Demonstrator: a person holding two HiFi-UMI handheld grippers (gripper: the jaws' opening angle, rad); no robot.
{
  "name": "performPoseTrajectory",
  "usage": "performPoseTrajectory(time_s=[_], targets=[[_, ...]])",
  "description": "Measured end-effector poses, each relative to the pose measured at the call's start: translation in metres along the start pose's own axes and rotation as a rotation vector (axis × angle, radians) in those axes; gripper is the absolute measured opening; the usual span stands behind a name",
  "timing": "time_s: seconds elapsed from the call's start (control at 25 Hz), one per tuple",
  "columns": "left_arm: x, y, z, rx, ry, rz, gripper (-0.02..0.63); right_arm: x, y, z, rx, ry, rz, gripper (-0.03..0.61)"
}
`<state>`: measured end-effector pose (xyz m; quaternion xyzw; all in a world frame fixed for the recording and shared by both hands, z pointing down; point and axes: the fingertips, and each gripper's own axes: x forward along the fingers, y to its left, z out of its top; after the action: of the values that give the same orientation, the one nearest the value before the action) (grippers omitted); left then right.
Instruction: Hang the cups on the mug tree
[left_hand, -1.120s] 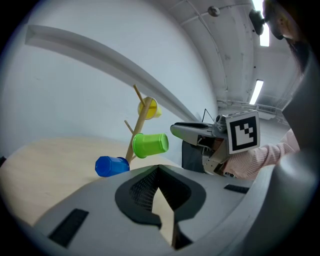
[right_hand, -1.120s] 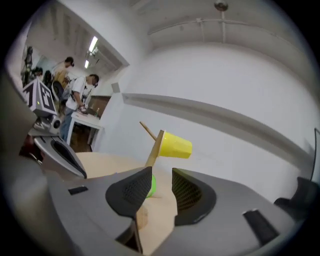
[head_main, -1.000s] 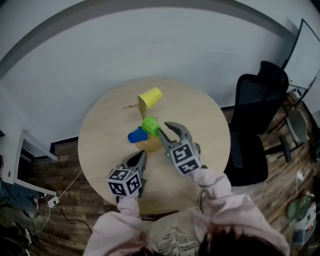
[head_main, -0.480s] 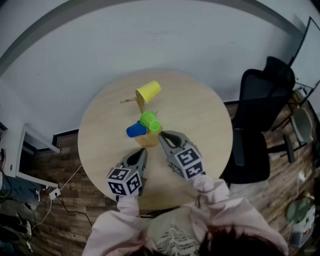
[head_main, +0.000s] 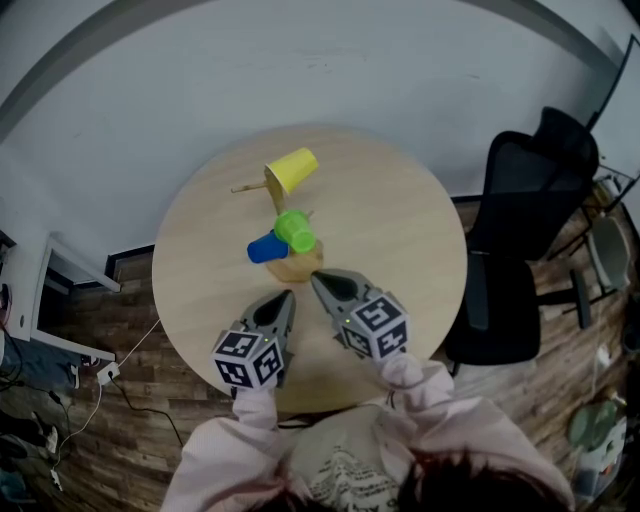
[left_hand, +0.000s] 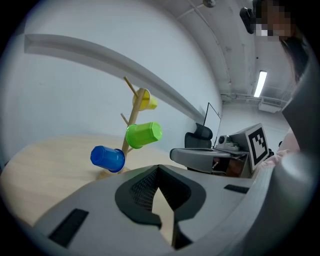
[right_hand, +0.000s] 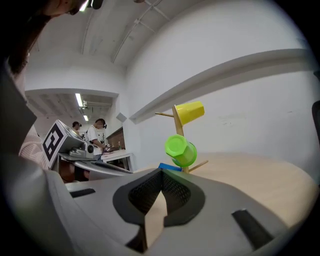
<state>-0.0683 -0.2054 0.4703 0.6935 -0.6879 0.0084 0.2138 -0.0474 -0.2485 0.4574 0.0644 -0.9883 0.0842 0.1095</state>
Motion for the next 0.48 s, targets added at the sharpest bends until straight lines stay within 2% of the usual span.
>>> performPoseTrajectory(time_s=[0.16,0.48], targets=[[0.001,-0.004,-0.002,0.005,-0.006,0.011,0.000,-0.003,0.002,-0.006,0.052,-0.016,0.049,-0.002],[0.004,-0.007,-0.006,0.009,-0.012,0.028,0.000,-0.004,-0.003,-0.022,0.082,0.020,0.059,-0.002]])
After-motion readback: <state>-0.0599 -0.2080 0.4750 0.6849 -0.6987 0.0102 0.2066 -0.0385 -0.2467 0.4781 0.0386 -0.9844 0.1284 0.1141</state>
